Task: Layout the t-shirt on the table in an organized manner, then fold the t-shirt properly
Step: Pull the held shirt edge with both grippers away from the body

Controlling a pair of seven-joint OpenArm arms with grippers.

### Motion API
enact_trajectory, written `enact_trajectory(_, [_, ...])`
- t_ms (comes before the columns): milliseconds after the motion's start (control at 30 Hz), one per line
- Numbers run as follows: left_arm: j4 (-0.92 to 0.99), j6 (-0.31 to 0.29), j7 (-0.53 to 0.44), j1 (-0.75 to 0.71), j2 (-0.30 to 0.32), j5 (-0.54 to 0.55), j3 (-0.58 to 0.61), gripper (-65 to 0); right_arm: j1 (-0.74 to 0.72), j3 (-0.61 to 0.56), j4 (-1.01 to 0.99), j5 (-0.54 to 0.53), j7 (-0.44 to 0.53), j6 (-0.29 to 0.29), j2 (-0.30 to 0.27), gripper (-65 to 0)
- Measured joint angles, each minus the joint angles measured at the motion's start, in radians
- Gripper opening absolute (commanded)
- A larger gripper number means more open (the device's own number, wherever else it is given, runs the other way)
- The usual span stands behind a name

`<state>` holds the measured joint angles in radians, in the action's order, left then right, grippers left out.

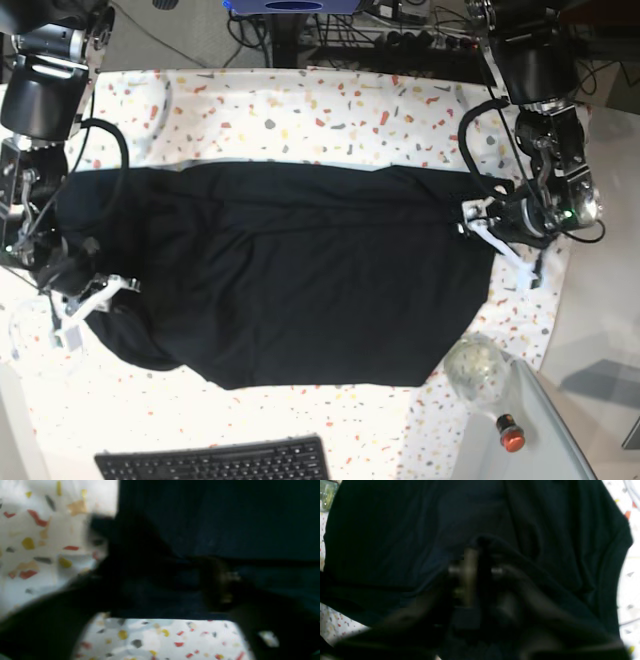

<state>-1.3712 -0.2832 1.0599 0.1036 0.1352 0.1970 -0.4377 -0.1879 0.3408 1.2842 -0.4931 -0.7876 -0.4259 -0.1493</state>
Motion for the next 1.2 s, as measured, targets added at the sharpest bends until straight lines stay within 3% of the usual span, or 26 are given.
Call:
enact_trajectory(67, [0.002,0.004,-0.002,0.028,-0.003,-0.006,-0.042,-1.2,0.024,0.001,0.058,0.001,0.0,0.0,0.0,-39.2])
enact_trajectory(233, [-0.083,-0.001,0.002,0.03,-0.023,0.094,-0.127,-0.3,0.107,0.042,0.241,-0.008,-0.002,0.002,0.009,-39.6])
enact_trajectory(300, [-0.148,-0.002,-0.002,-0.011,-0.014,0.182,-0.17,-0.3,0.151,0.129,0.319,-0.005,0.002,0.0,0.03,-39.0])
enact_trajectory(433, [-0.224,-0.002,-0.017,-0.199,-0.003,0.362,-0.28,-0.3,0.246,0.407,0.431,0.003,-0.001,0.004,0.138,-37.2])
enact_trajectory(533, [-0.184,0.005,-0.016,-0.337,-0.019,0.43,-0.341,-0.3,0.323,0.465,0.442,0.007,-0.073,-0.04,0.168,-32.3])
enact_trajectory(733, [-0.108,0.007,-0.273,-0.444,-0.013,0.492,-0.22,-0.3,0.389,0.6,0.441,0.003,-0.092,-0.177,0.285,-32.3])
enact_trajectory(833, [-0.055,-0.002,-0.319,-0.425,-0.016,0.499,-0.148,-0.3,0.393,0.611,0.358,-0.002,-0.09,-0.246,0.284,-32.3])
enact_trajectory(1200, [0.095,-0.008,-0.369,-0.283,-0.012,0.513,-0.143,-0.8,0.376,0.634,0.253,-0.002,-0.087,-0.265,0.281,-32.3])
